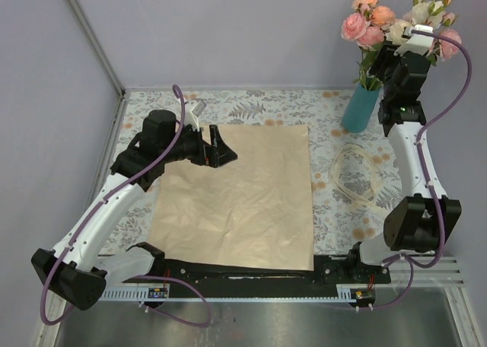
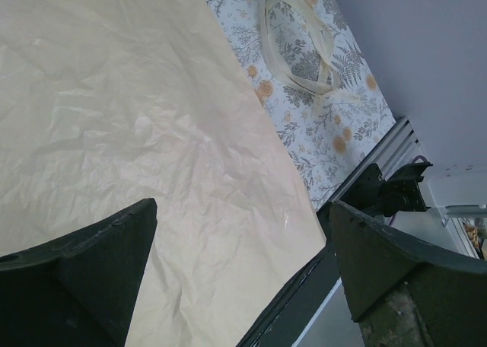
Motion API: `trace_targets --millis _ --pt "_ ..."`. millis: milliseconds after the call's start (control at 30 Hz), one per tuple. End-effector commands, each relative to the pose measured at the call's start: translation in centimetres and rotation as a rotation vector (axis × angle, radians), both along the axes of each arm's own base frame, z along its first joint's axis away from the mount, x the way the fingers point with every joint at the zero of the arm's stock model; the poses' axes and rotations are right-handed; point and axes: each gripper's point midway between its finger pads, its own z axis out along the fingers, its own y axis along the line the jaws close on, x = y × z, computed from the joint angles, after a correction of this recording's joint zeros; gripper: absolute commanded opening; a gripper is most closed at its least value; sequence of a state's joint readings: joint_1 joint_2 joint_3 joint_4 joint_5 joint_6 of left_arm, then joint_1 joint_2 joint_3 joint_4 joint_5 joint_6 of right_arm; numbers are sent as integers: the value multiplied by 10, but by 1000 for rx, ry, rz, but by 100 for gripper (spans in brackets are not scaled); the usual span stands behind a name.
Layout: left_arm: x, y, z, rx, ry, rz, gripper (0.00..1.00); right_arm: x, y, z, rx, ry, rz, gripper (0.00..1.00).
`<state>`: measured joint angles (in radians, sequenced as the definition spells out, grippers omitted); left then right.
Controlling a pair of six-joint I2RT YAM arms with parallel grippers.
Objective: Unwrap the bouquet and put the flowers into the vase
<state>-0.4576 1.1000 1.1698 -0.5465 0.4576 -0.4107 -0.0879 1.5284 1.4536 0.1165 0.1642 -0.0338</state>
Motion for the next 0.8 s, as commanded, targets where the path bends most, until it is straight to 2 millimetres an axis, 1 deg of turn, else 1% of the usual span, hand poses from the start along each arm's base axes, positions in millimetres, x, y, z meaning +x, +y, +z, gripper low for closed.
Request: trace_targets --millis 0,33,67,300,367,467,533,600,700,767 --pt "0 -4 28 -60 -84 -18 99 -33 3 58 59 -85 -3 68" --pt "0 -3 28 -60 -84 -17 99 -39 3 59 70 -71 -5 69" --pt "0 -4 28 -60 -84 -17 99 -42 3 64 75 -77 -9 70" --pt "0 -2 28 -57 -96 -10 99 -78 7 129 126 -230 -5 74" --pt "1 -1 28 -55 -97 -5 99 -84 5 145 131 -275 -18 75" --pt "2 -1 28 -53 -99 -1 99 -89 -4 164 133 -332 -69 75" --pt "2 -1 28 -52 -99 0 99 -85 -11 168 126 -340 -102 74" --pt "3 0 27 -47 -100 5 99 -76 -14 169 122 -338 -114 74" --pt "3 1 27 -43 -101 11 99 -54 -13 165 112 -317 -89 74" --pt "4 2 27 -41 -103 12 99 -38 -14 156 118 -271 -90 73"
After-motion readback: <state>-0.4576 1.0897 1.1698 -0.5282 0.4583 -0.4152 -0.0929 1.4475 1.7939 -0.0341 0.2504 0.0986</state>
